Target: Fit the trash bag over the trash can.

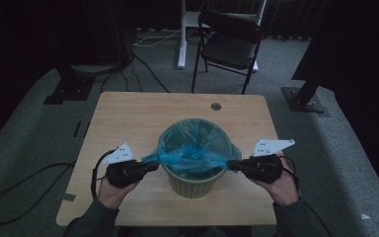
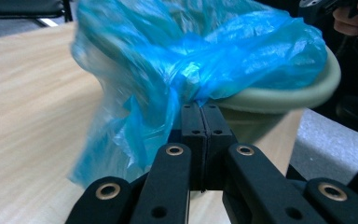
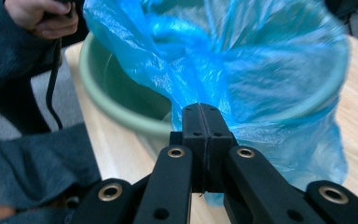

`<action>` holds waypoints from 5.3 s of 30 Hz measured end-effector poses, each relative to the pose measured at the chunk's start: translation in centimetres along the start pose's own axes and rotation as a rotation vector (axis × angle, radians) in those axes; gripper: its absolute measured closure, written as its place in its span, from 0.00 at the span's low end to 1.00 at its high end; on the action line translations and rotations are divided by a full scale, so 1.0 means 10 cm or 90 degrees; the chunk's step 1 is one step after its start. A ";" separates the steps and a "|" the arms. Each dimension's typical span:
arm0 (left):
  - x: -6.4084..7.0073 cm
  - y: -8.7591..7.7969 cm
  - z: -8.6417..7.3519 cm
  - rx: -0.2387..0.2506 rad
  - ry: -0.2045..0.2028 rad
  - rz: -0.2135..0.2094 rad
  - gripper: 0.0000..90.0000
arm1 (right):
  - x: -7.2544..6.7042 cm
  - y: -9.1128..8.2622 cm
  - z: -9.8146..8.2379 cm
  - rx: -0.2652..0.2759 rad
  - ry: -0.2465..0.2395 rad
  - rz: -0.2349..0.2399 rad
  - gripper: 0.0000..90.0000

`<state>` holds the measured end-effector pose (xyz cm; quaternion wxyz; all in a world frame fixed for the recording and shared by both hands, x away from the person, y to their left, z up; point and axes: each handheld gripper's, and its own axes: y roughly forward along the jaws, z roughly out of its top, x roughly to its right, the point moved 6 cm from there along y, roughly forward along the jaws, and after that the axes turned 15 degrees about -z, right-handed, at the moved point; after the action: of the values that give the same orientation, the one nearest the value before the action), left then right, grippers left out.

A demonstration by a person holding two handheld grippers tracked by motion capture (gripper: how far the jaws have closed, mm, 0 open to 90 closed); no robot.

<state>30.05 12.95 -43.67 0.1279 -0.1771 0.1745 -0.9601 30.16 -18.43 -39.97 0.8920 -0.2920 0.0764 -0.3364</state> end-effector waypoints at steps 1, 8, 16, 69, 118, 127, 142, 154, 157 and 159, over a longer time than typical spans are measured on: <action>0.02 0.02 -0.02 -0.003 0.000 -0.008 0.99 | -0.02 0.00 -0.01 -0.001 -0.001 0.005 1.00; 0.11 0.17 -0.09 -0.018 0.007 -0.031 0.99 | -0.07 0.02 -0.10 -0.011 -0.016 0.025 1.00; 0.07 0.33 -0.10 -0.040 0.008 -0.028 0.99 | -0.04 0.13 -0.07 0.005 -0.002 0.015 1.00; 0.00 0.00 0.33 0.031 0.057 0.027 0.96 | 0.01 0.23 -0.21 -0.041 -0.014 -0.020 0.98; -0.21 0.39 -0.50 -0.118 -0.033 0.023 0.97 | 0.17 0.48 -0.49 -0.141 0.026 -0.032 0.90; -0.15 0.10 -0.32 -0.013 0.008 0.054 0.78 | 0.32 0.25 -0.41 -0.081 0.058 -0.054 0.75; -0.22 -0.07 -0.16 0.035 0.024 0.108 0.69 | 0.47 0.60 -0.20 -0.099 0.096 -0.098 0.64; -0.32 0.05 -0.17 0.007 0.007 0.110 0.70 | 0.54 0.82 -0.49 -0.181 0.137 -0.083 0.92; -0.32 0.07 -0.19 -0.001 0.005 0.111 0.70 | 0.56 0.81 -0.58 -0.200 0.146 -0.085 0.91; -0.32 0.06 -0.20 -0.001 0.001 0.111 0.70 | 0.56 0.79 -0.65 -0.211 0.149 -0.082 0.92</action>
<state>32.22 13.97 -46.63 0.2106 -0.1603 0.1900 -0.9454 36.64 -20.28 -49.44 0.7934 -0.3980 0.2150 -0.4072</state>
